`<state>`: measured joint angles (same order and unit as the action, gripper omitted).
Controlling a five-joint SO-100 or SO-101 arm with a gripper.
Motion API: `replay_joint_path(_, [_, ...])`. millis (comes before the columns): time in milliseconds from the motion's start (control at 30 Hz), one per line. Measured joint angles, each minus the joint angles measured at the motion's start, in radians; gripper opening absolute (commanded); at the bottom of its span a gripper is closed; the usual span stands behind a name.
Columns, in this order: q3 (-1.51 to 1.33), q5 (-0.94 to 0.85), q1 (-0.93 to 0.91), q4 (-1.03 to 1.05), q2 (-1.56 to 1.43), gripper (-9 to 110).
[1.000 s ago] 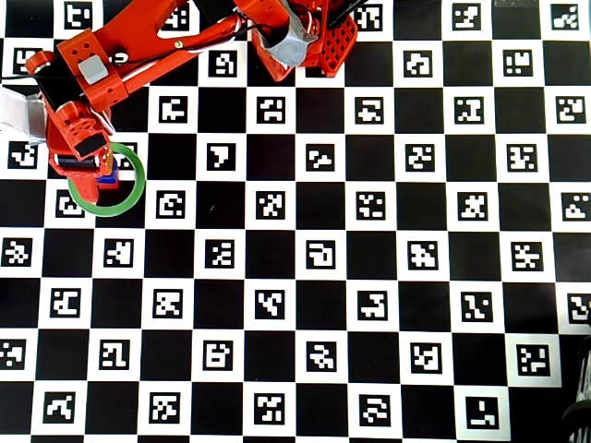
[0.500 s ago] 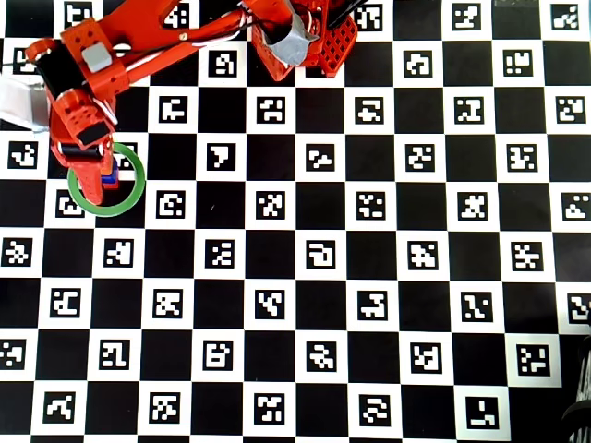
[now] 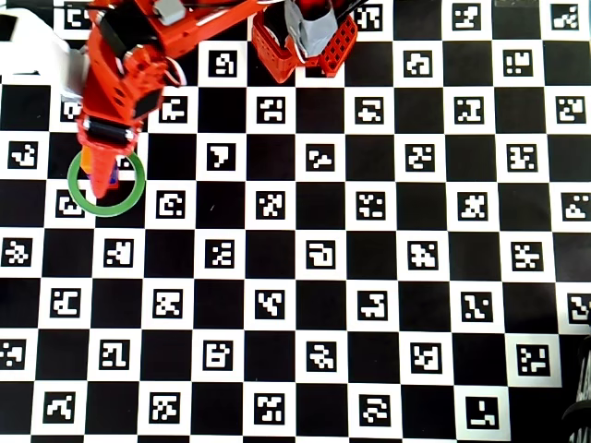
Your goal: Grab the red cube then put it in the green circle then put the blue cube on top and finally the orange cube on top
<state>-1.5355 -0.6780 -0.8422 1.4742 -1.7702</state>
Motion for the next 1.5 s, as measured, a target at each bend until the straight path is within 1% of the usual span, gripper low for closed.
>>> replay_joint_path(133, [-0.08,0.133,0.129,-0.048,-0.029,23])
replay_joint_path(267, [-0.198,0.242,0.267,-0.153,-0.06,19])
replay_joint_path(333, [-0.281,0.268,0.336,-0.232,-0.087,13])
replay_joint_path(400, [-0.377,0.287,0.407,-0.327,-0.132,4])
replay_joint_path(500, [-0.537,0.285,0.503,-0.479,-0.224,-2])
replay_joint_path(567, [-0.64,0.239,0.566,-0.566,-0.291,-6])
replay_joint_path(667, [-0.787,0.135,0.65,-0.667,-0.382,-6])
replay_joint_path(833, [-0.979,-0.091,0.704,-0.778,-0.48,-6])
replay_joint_path(967, [-1.048,-0.215,0.695,-0.795,-0.518,-6])
replay_joint_path(1133, [-1.173,-0.298,0.684,-0.821,-0.646,-6])
replay_joint_path(1333, [-1.351,-0.39,0.703,-0.815,-0.885,-6])
replay_joint_path(1500, [-1.514,-0.468,0.73,-0.739,-1.121,-6])
